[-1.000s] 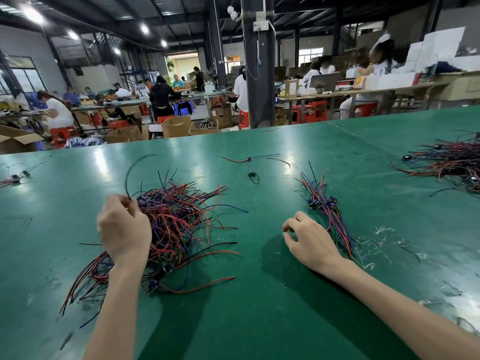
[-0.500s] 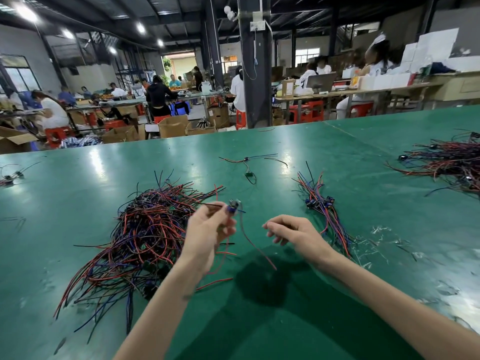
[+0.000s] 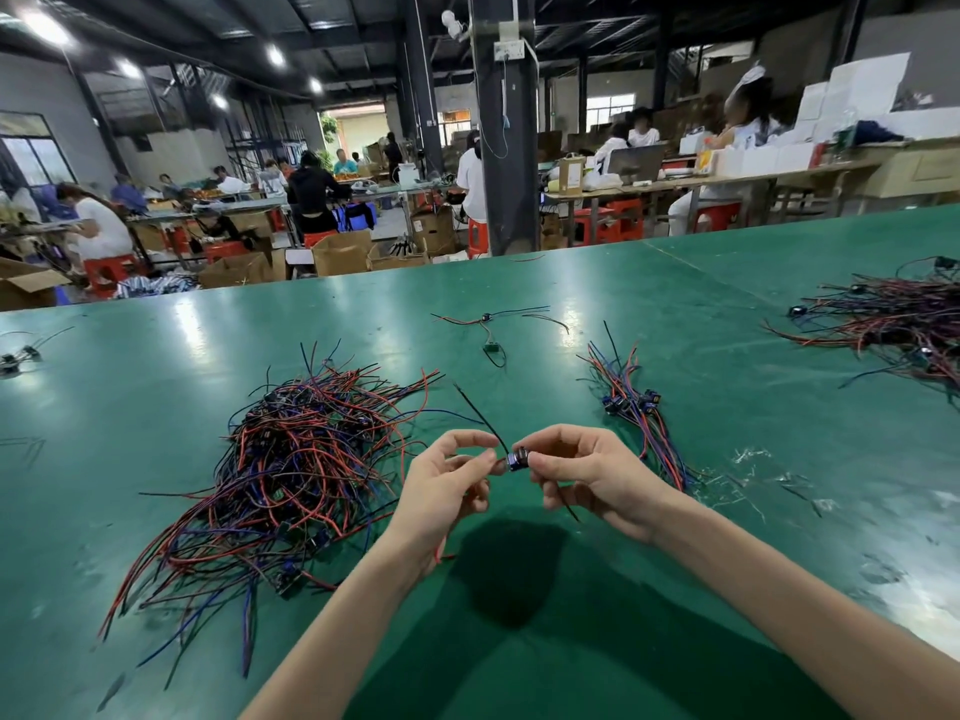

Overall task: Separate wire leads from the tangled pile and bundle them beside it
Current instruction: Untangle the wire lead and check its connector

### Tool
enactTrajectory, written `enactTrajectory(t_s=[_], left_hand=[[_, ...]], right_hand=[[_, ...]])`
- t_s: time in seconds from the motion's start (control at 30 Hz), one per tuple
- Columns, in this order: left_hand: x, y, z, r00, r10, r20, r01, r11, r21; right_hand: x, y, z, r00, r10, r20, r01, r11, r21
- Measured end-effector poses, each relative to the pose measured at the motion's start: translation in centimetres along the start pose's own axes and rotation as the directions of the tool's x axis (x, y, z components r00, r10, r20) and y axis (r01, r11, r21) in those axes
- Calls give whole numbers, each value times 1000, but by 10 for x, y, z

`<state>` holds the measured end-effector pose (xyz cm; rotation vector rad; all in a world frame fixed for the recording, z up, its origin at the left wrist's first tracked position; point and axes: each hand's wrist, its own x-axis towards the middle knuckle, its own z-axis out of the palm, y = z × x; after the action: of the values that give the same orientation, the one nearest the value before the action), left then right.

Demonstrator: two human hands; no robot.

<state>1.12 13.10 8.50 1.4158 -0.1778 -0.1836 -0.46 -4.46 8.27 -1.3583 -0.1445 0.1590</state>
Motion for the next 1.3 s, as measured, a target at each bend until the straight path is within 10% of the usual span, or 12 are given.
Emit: enactTrajectory(t_s=[0.33, 0.73, 0.9, 1.0, 1.3], left_hand=[[2, -5, -2, 998, -69, 16, 70, 995, -77], [14, -27, 3, 966, -126, -224, 50, 947, -318], [10, -29, 1, 978, -103, -181, 61, 972, -227], [12, -29, 4, 982, -72, -177, 43, 986, -164], [11, -31, 5, 982, -22, -186, 7, 997, -82]], right_hand=[[-3, -3, -2, 998, 59, 3, -59, 998, -26], [103, -74, -3, 964, 158, -213, -80, 939, 333], [157, -64, 3, 921, 254, -296, -338, 899, -279], [168, -44, 18, 914, -19, -406, -269, 721, -639], [139, -2, 104, 969, -149, 198, 241, 378, -894]])
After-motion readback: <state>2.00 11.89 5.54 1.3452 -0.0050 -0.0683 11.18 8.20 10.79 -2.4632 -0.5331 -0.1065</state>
